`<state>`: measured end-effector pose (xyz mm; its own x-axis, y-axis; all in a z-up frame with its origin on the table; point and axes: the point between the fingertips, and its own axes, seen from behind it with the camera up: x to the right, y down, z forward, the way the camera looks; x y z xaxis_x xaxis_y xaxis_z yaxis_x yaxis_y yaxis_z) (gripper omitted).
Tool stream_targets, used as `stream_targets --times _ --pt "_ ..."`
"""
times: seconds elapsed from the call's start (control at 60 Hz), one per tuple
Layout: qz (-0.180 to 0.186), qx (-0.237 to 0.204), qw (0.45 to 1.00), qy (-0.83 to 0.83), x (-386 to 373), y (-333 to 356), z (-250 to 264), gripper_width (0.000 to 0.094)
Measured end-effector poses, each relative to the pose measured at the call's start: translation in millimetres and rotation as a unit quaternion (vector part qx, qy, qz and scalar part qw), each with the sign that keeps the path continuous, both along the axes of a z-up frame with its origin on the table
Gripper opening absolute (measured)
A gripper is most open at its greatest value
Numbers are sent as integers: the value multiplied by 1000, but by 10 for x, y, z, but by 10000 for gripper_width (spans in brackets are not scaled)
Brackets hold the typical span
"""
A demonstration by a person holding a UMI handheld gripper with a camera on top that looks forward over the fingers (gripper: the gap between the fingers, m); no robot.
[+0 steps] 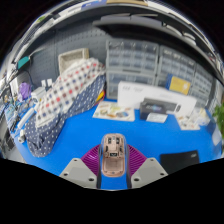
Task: Arrange mouse
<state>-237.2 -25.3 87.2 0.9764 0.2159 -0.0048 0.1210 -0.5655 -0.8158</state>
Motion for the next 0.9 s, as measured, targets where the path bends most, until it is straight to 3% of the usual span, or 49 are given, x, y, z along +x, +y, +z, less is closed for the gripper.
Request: stream_targets --times 0.183,0.35,0.567,0.833,0.9 --pt "-9 81 997 -14 1021 32 1075 342" --pt "-44 96 994 -33 2115 22 1312 341" --pt "-83 13 996 -32 3060 -34 280 342" --pt "-76 -94 992 -23 3111 -275 -991 344" --pt "-89 -78 993 -7 3094 -253 -1048 343"
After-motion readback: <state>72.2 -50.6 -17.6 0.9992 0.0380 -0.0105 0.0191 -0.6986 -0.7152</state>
